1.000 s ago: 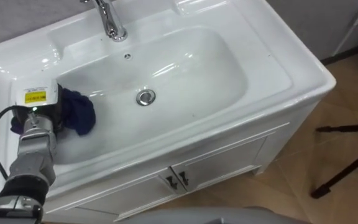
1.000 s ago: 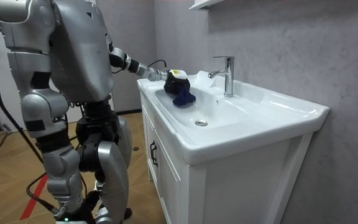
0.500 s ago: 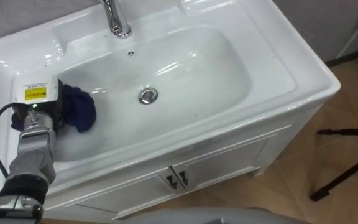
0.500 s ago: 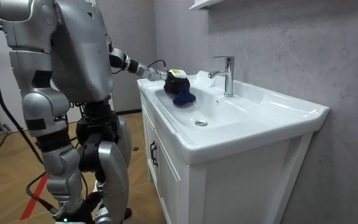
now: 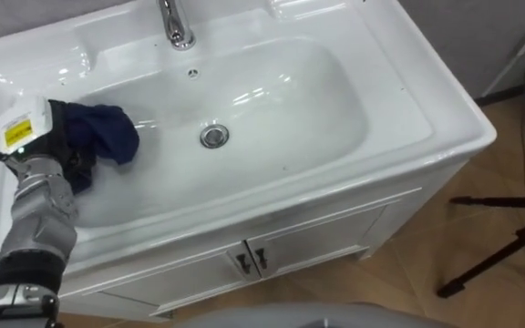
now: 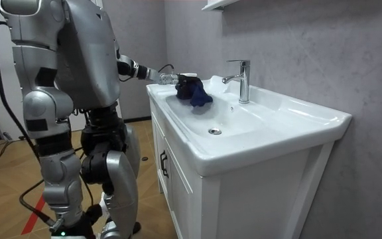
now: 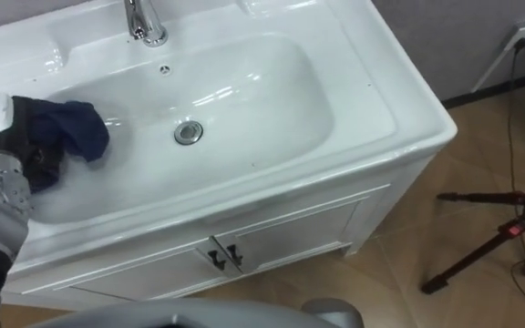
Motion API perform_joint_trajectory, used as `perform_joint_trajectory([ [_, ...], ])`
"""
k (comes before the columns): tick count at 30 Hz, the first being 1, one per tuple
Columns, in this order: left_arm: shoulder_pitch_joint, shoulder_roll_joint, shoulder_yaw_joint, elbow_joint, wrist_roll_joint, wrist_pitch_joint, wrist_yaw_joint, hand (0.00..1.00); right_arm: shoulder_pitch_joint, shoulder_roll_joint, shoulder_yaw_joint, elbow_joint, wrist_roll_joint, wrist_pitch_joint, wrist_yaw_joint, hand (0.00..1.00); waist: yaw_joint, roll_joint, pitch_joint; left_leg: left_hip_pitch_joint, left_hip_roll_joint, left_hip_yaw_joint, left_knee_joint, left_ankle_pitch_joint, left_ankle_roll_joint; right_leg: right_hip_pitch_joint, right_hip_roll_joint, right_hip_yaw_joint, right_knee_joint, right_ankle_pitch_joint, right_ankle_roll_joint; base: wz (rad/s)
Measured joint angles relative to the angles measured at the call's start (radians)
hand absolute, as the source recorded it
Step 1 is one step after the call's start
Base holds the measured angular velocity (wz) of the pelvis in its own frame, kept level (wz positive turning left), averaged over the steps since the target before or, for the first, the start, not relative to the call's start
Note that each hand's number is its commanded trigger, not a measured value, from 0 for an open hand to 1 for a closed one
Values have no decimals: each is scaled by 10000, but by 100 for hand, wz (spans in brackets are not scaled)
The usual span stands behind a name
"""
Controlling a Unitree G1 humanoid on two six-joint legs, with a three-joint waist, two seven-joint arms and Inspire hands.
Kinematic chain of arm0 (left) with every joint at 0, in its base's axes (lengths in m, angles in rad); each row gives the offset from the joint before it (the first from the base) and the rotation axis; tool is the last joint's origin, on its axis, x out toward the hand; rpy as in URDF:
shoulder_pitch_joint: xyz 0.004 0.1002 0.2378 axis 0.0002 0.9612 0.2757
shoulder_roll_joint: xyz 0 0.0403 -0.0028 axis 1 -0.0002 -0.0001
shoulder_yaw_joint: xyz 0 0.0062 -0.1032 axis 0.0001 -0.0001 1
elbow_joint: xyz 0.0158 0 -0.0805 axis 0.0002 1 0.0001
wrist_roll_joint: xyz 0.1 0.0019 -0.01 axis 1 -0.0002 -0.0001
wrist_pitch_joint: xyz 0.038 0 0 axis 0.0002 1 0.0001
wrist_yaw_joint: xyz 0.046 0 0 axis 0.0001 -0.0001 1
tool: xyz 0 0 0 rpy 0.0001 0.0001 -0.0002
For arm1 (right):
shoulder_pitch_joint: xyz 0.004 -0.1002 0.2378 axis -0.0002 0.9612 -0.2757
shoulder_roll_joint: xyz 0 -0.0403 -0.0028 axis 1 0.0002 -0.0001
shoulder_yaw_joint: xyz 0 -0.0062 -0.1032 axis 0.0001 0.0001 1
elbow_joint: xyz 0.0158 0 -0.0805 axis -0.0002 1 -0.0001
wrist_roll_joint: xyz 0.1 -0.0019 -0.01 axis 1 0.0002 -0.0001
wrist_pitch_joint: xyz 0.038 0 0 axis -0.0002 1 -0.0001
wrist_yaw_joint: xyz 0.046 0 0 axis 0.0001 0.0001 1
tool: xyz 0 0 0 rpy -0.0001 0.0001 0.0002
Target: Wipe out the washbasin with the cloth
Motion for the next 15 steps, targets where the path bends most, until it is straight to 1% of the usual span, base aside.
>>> perform_joint_trajectory([
  [2,0,0,44,-444,-1,-18,209,100,-10,8,0,1,6,-104,9,0,9,17,7,-15,-1,-1,0,0,0,0,-4,-11,-3,1,0,2],
  [3,1,-7,57,-681,-10,-45,404,100,-9,17,0,0,6,-193,14,0,7,71,16,-16,-1,-1,-1,0,0,0,-4,-12,-3,1,0,0],
  [5,0,-18,81,-908,-79,-110,659,100,-10,37,1,-3,4,-299,35,0,-34,163,20,-15,0,0,-2,0,0,6,-4,-26,-3,0,0,0],
  [6,0,-44,115,-985,-242,-205,829,100,-3,61,10,-4,7,-320,38,0,-37,217,25,-2,3,0,-2,0,0,15,-4,-41,-1,0,0,0],
  [8,0,-97,142,-1004,-566,-279,1040,100,-21,73,90,-3,31,-323,32,0,-32,266,18,36,5,1,-6,1,-1,37,-2,-40,0,-3,-5,0],
  [11,1,-238,189,-1084,-896,-308,1269,100,-22,82,190,-2,41,-324,34,0,-3,242,18,41,5,3,-8,0,-1,33,-2,-40,1,-7,-9,0],
  [13,1,-355,272,-1115,-910,-312,1410,100,70,122,191,1,45,-315,40,0,14,178,33,43,2,3,-7,0,-1,26,-2,-34,6,-9,-9,0],
  [14,7,-468,392,-1116,-892,-321,1565,100,77,172,191,-1,47,-308,51,0,46,122,22,39,2,3,-7,1,-1,13,-2,-35,13,-15,-10,0],
  [15,12,-500,408,-1116,-892,-322,1676,100,110,212,190,-3,48,-304,80,0,73,64,-6,40,3,2,-6,1,-1,6,-1,-38,13,-16,-11,0],
])
